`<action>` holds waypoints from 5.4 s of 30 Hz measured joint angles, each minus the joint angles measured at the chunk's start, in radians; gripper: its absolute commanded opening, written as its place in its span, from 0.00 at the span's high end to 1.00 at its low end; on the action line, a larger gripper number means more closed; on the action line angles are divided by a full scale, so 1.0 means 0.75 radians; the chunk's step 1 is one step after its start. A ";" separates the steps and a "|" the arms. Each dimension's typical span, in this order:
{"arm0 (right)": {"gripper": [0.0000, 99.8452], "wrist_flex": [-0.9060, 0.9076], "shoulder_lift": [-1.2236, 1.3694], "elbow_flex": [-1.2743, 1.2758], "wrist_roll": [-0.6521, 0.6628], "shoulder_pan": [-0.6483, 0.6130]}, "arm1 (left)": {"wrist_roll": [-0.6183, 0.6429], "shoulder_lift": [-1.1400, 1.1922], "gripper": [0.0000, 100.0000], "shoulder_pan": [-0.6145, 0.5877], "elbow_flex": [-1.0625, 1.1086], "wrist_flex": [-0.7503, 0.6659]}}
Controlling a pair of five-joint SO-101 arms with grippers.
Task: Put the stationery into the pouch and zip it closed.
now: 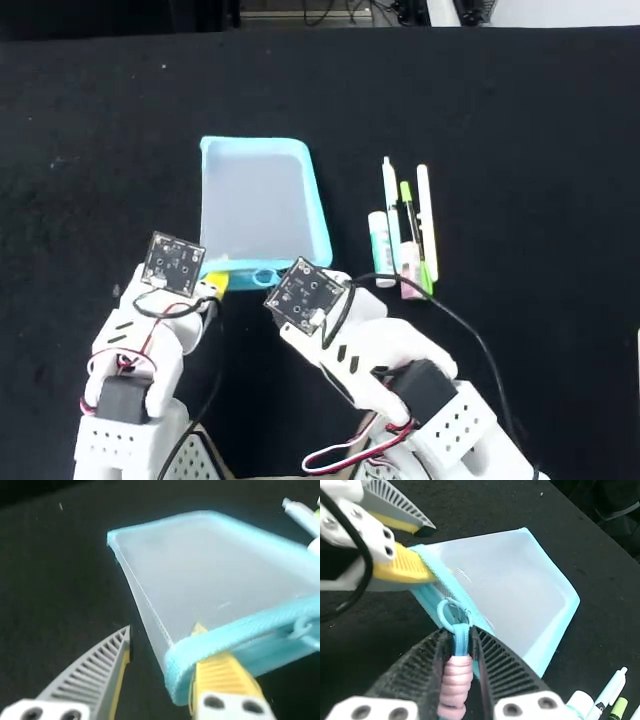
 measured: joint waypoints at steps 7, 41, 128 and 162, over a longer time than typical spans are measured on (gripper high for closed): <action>0.99 0.000 0.000 0.000 0.000 0.002 | 0.072 0.000 0.96 0.004 -0.006 -0.010; 0.99 0.137 0.460 -0.872 0.194 0.194 | 0.186 0.810 0.97 0.002 -1.111 0.063; 0.99 0.554 0.340 -0.902 0.127 0.638 | 0.297 1.579 0.97 0.063 -1.743 0.759; 0.99 0.581 0.882 -1.221 0.129 0.452 | 0.395 1.612 0.97 -0.039 -1.757 0.814</action>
